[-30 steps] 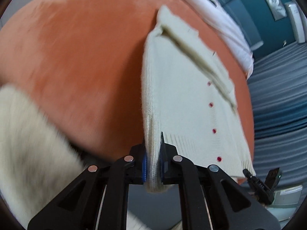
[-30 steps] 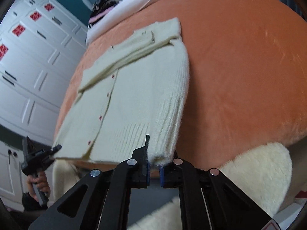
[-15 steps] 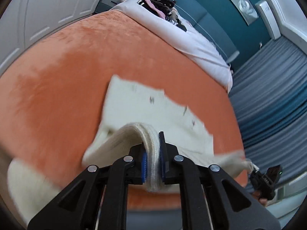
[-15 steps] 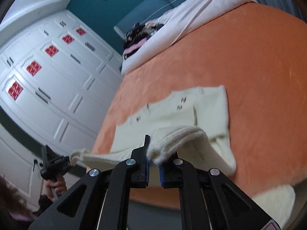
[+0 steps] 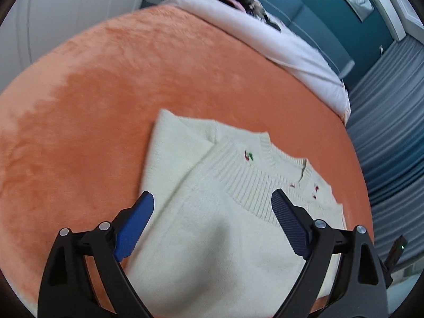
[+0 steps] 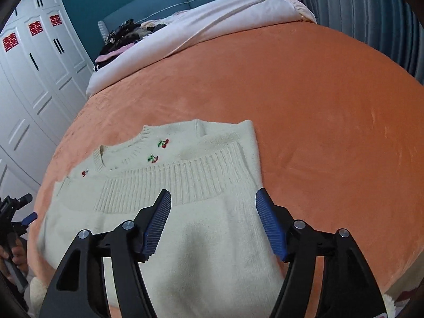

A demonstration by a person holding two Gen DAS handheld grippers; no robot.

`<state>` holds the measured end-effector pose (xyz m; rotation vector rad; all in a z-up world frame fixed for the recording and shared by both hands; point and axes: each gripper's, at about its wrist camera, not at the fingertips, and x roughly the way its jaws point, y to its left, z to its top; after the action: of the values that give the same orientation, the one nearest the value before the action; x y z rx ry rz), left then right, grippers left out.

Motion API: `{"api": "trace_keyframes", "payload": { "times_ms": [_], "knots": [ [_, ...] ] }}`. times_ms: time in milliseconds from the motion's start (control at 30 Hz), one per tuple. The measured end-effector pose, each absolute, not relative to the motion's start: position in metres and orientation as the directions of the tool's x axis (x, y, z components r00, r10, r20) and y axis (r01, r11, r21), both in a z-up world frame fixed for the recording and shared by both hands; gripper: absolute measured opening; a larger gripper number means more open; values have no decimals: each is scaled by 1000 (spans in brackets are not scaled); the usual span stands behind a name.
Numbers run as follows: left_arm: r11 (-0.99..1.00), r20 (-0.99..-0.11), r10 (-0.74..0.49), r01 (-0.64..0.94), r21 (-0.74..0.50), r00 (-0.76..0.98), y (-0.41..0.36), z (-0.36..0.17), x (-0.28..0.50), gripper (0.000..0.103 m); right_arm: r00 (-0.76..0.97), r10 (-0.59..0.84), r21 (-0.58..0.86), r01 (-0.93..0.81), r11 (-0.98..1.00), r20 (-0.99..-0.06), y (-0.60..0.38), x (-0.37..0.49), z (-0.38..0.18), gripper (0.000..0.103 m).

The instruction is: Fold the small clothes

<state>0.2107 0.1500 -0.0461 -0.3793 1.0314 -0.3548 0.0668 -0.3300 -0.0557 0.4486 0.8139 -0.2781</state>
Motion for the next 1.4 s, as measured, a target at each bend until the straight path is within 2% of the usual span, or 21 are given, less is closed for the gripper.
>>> {"api": "trace_keyframes", "payload": {
  "times_ms": [67, 133, 167, 200, 233, 267, 433, 533, 600, 733, 767, 900, 967, 1067, 1233, 1300, 1367, 1400],
  "knots": [
    [881, -779, -461, 112, -460, 425, 137, -61, 221, 84, 628, -58, 282, 428, 859, -776, -329, 72, -70, 66],
    [894, -800, -441, 119, -432, 407, 127, -70, 225, 58, 585, -60, 258, 445, 858, -808, -332, 85, -87, 66],
    [900, -817, -433, 125, -418, 381, 123, -75, 228, 28, 568, -71, 237, 450, 861, -820, -331, 88, -90, 59],
    [905, -831, -423, 118, -410, 360, 122, -79, 229, 16, 562, -73, 225, 443, 868, -824, -329, 90, -92, 27],
    [896, -820, -440, 112, -430, 367, 124, -76, 227, 11, 561, -64, 222, 427, 877, -825, -327, 90, -92, 11],
    [890, -805, -449, 115, -441, 389, 127, -68, 223, 10, 572, -51, 231, 410, 882, -819, -325, 87, -88, 11],
    [863, -709, -496, 189, -469, 501, 131, 1, 213, 9, 770, 14, 404, 319, 857, -638, -328, 62, -12, 9],
    [885, -700, -450, 172, -432, 555, 130, 18, 237, 9, 836, -6, 436, 293, 851, -549, -343, 72, 24, 9],
    [903, -736, -412, 134, -408, 538, 127, -1, 260, 9, 817, -44, 413, 336, 847, -575, -357, 94, 13, 9],
    [953, -871, -289, 33, -301, 398, 120, -85, 286, 9, 608, -38, 332, 484, 810, -793, -381, 142, -89, 9],
    [952, -862, -290, 31, -305, 416, 122, -91, 283, 9, 562, -35, 306, 501, 809, -826, -380, 148, -109, 9],
    [952, -839, -292, 57, -300, 459, 124, -82, 276, 13, 598, -26, 360, 515, 778, -801, -379, 137, -102, 12],
    [956, -830, -276, 51, -288, 484, 127, -69, 269, 18, 641, -55, 367, 506, 781, -766, -375, 122, -79, 18],
    [933, -778, -325, 47, -357, 537, 134, -44, 236, 29, 694, -85, 350, 461, 815, -715, -353, 98, -45, 20],
    [865, -735, -465, 78, -495, 494, 112, -33, 167, 29, 679, 155, 448, 279, 849, -717, -262, 70, -56, 20],
    [863, -757, -492, 123, -490, 430, 88, -45, 150, 29, 641, 261, 480, 191, 856, -722, -218, 68, -71, 20],
    [889, -797, -454, 144, -434, 399, 75, -60, 143, 29, 599, 302, 455, 118, 883, -741, -181, 71, -84, 20],
    [899, -804, -435, 145, -414, 404, 79, -65, 142, 25, 577, 294, 422, 97, 901, -762, -173, 72, -90, 13]
  ]
}}
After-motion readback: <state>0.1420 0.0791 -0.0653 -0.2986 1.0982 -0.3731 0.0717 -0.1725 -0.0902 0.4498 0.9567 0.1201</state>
